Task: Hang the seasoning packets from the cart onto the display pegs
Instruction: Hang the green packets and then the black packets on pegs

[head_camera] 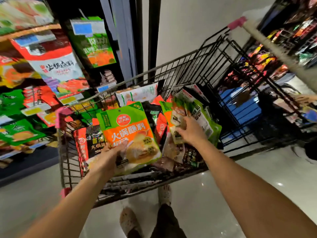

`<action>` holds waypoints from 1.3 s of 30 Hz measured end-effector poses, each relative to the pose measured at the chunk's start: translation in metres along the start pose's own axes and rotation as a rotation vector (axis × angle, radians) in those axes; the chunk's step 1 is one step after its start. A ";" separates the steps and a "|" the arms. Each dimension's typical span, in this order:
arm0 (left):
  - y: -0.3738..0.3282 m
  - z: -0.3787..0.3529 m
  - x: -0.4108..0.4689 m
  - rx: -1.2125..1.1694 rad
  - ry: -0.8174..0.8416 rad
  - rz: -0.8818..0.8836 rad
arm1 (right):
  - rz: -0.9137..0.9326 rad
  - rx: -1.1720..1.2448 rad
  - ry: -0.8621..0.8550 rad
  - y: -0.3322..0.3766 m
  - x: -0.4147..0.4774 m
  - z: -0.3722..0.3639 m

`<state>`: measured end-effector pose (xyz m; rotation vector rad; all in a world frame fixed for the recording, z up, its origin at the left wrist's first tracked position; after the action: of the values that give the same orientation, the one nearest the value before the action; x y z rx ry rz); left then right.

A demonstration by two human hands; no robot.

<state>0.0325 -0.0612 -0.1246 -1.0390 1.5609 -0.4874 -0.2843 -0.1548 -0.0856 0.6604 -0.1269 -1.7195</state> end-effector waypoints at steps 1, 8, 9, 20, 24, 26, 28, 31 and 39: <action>0.003 0.000 -0.001 -0.016 -0.037 0.010 | 0.041 -0.038 0.023 0.007 0.014 -0.009; 0.027 0.019 0.004 -0.067 -0.152 0.087 | 0.123 -0.318 -0.094 0.044 0.056 -0.050; 0.029 0.024 0.007 -0.074 -0.149 0.104 | 0.095 -0.233 -0.111 0.043 0.054 -0.041; 0.002 0.046 0.001 -0.094 -0.133 0.069 | 0.745 0.191 -0.314 0.158 -0.103 -0.044; -0.013 0.054 -0.009 -0.075 -0.235 0.040 | 0.887 0.022 -0.187 0.196 -0.132 -0.101; -0.010 0.056 -0.009 -0.175 -0.208 0.136 | 0.894 0.004 -0.082 0.207 -0.134 -0.113; -0.012 0.057 -0.010 -0.177 -0.116 0.183 | 0.873 0.014 0.041 0.214 -0.130 -0.124; -0.022 0.067 -0.013 -0.064 -0.104 0.150 | 0.824 -0.012 0.279 0.211 -0.124 -0.143; -0.018 0.099 -0.001 -0.010 -0.279 0.095 | 0.192 0.308 0.085 0.118 -0.021 -0.076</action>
<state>0.1317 -0.0473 -0.1365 -0.9892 1.3573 -0.2566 -0.1422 -0.1464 -0.0909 0.9165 -0.3890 -1.4977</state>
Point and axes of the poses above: each hand's wrist, its own x-axis towards the middle knuckle, its own z-axis out of the back of the hand, y = z × x, the point moved 9 cm from there along x, towards the middle knuckle, and after that the axes turned 1 degree about -z, right-handed, at the moved point
